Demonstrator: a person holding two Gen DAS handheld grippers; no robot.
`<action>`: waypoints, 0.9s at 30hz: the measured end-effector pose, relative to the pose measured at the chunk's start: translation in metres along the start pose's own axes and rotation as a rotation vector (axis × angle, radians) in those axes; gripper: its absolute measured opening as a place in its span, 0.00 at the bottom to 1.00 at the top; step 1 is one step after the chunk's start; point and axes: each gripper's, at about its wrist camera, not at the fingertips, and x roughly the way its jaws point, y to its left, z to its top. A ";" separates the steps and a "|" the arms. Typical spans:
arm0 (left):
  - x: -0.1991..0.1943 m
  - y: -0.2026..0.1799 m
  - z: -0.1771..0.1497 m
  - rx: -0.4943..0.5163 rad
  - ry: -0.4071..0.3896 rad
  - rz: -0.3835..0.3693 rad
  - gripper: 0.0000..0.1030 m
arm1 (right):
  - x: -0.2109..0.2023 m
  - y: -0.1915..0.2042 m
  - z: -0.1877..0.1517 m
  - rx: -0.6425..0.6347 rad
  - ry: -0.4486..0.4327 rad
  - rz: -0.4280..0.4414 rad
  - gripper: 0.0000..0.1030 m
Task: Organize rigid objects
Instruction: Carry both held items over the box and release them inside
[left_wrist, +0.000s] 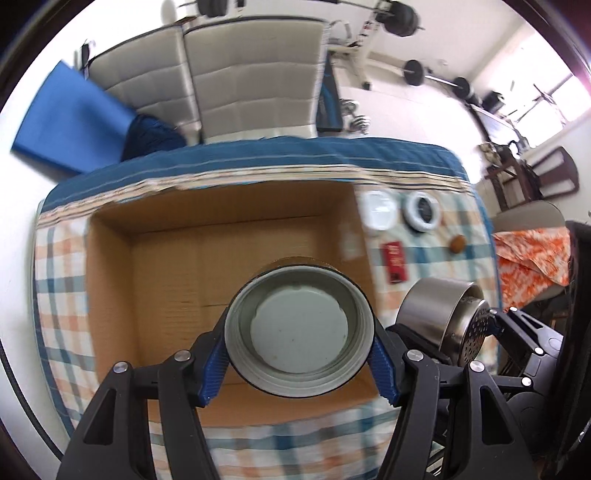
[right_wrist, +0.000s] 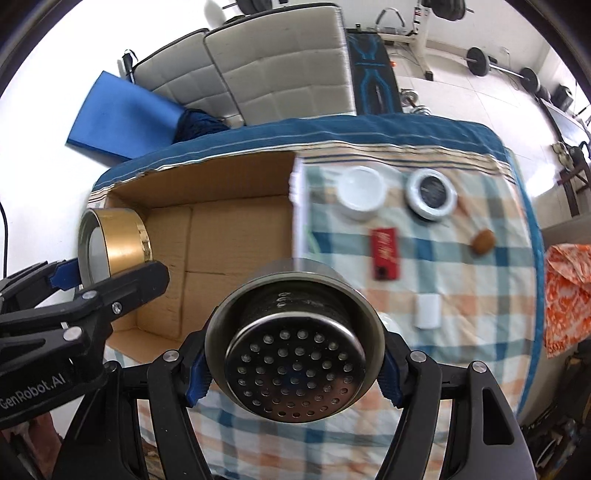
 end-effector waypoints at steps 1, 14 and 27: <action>0.004 0.014 0.003 -0.010 0.009 -0.001 0.61 | 0.010 0.012 0.006 -0.005 0.004 0.001 0.71; 0.115 0.133 0.033 -0.185 0.203 -0.102 0.61 | 0.149 0.075 0.058 0.004 0.117 -0.041 0.71; 0.163 0.140 0.041 -0.197 0.282 -0.078 0.61 | 0.210 0.076 0.070 0.025 0.213 -0.076 0.72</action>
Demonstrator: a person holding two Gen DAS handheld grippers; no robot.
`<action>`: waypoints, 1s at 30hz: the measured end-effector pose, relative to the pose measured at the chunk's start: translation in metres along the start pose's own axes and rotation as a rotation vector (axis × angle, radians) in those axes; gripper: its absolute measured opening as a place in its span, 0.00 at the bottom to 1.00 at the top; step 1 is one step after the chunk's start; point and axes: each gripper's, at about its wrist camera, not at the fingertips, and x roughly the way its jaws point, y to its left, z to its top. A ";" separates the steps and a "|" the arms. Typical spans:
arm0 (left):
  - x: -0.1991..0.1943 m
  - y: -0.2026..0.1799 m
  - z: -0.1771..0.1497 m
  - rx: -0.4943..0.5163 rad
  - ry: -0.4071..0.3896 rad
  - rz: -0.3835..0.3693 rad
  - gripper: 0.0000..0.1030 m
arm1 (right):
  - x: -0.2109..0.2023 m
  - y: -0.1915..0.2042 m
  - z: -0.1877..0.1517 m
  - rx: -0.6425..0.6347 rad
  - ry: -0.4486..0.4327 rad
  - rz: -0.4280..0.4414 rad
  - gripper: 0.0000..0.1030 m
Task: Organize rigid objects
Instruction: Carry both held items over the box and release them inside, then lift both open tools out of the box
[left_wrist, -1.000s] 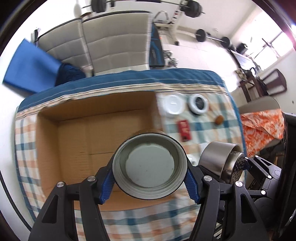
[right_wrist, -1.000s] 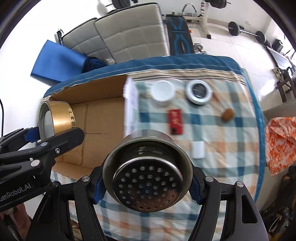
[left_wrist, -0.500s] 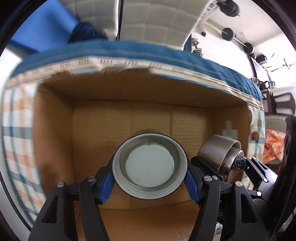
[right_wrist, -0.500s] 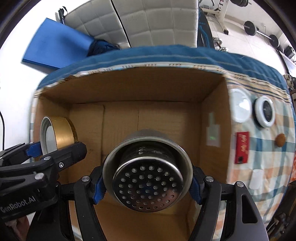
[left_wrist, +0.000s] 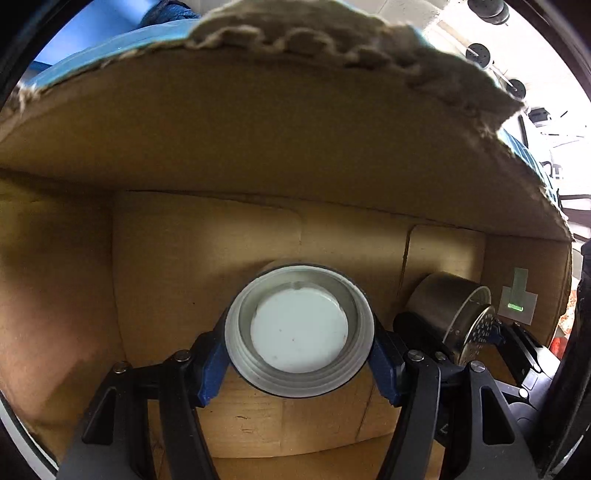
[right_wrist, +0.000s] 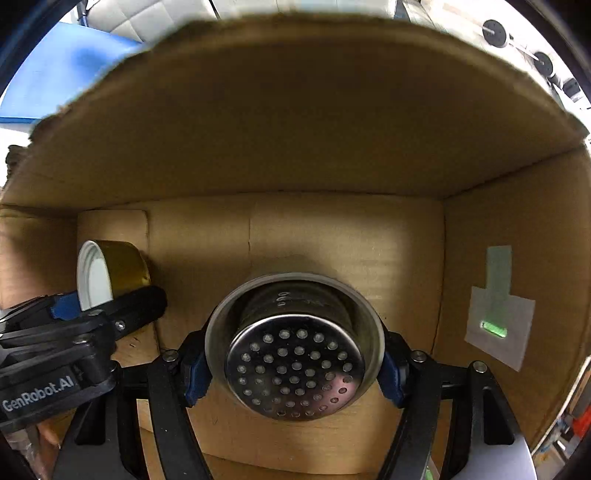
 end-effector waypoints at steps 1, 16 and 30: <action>-0.001 -0.001 -0.001 -0.003 0.003 0.000 0.61 | -0.001 -0.002 -0.001 -0.001 0.000 -0.001 0.72; -0.049 -0.029 -0.044 0.013 -0.044 0.067 1.00 | -0.040 -0.002 -0.041 -0.019 -0.001 -0.019 1.00; -0.118 -0.026 -0.123 0.042 -0.241 0.125 1.00 | -0.125 -0.004 -0.106 -0.033 -0.151 -0.029 1.00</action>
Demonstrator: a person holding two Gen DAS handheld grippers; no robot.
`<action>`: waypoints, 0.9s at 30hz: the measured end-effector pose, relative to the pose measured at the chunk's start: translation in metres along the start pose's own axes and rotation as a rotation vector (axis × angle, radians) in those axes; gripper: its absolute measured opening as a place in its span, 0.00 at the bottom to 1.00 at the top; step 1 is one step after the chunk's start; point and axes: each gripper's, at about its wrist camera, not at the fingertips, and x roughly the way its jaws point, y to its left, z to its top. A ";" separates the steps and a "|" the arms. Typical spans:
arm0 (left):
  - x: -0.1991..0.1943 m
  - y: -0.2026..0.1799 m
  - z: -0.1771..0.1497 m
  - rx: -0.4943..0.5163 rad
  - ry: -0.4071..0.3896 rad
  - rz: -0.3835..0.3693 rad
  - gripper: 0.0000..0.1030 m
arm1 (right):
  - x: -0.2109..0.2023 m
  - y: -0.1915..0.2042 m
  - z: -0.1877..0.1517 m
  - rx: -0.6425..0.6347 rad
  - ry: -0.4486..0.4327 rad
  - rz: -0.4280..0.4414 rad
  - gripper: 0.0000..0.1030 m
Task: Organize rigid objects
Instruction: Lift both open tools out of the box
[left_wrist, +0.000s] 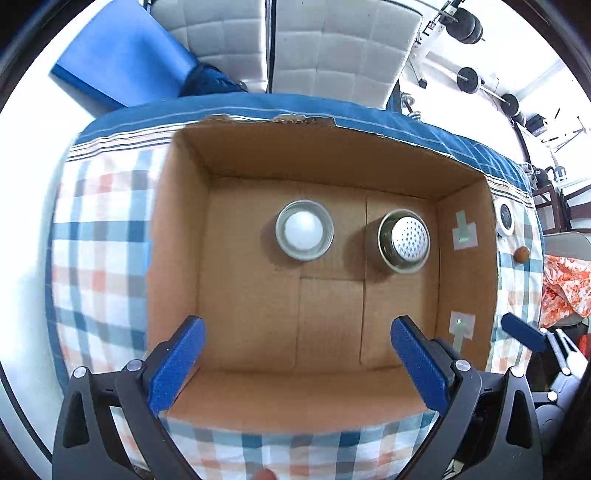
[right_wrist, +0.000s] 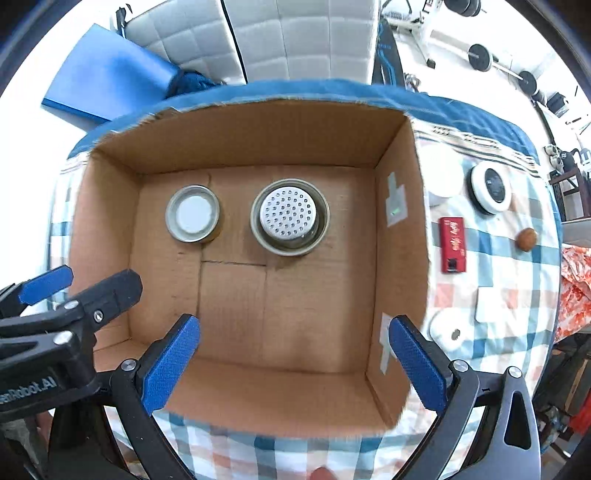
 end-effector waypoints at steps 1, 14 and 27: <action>-0.007 0.002 -0.006 -0.003 -0.014 0.002 1.00 | -0.010 -0.002 -0.006 -0.003 -0.012 -0.002 1.00; -0.086 -0.004 -0.061 0.025 -0.157 0.031 1.00 | -0.101 -0.003 -0.068 -0.003 -0.123 0.036 1.00; -0.125 -0.040 -0.079 0.044 -0.221 0.017 1.00 | -0.149 -0.034 -0.093 0.010 -0.176 0.102 1.00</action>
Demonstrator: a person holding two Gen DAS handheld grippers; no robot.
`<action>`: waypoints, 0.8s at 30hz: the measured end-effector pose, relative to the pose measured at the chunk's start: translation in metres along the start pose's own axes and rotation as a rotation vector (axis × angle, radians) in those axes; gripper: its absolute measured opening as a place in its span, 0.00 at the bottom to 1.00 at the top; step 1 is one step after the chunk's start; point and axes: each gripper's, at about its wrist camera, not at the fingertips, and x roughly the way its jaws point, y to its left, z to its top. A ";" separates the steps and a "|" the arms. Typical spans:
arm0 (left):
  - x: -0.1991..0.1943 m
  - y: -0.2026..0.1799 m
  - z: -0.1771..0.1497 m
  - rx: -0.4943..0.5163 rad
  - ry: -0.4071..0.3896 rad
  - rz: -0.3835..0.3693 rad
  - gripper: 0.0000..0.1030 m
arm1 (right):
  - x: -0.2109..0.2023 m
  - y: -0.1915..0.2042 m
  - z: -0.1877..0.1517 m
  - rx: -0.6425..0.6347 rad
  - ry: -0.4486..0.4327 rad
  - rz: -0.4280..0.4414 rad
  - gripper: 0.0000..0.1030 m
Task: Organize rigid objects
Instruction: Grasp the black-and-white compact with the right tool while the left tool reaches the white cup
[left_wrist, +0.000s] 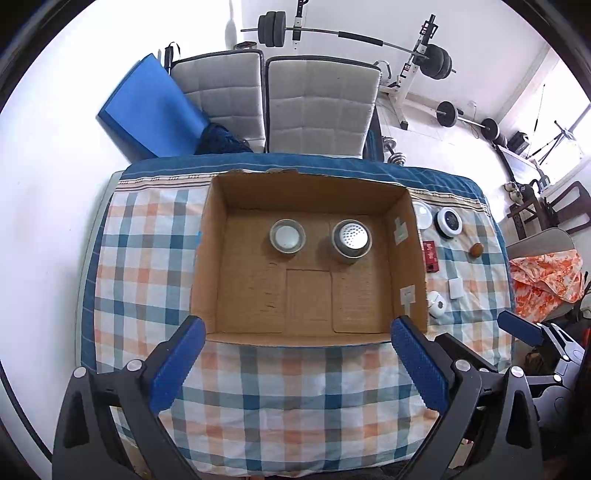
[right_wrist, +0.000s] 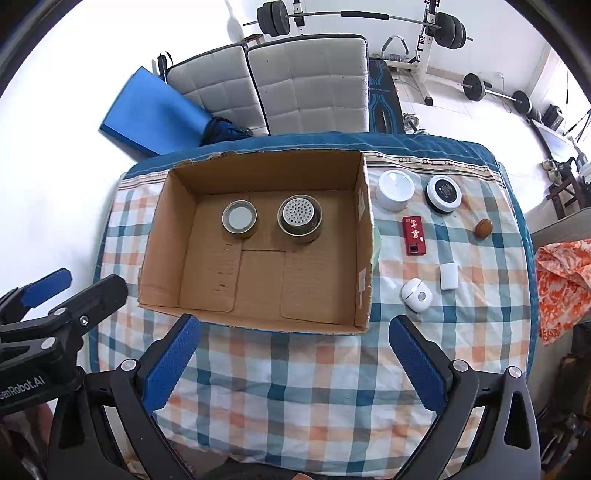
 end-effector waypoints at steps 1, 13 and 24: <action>-0.001 -0.007 0.001 0.005 -0.002 -0.004 1.00 | -0.003 -0.008 0.000 0.009 0.000 0.009 1.00; 0.064 -0.164 0.058 0.121 0.061 -0.105 1.00 | -0.010 -0.190 0.028 0.210 0.004 -0.106 1.00; 0.215 -0.254 0.152 0.184 0.280 0.000 1.00 | 0.091 -0.312 0.108 0.319 0.101 -0.036 1.00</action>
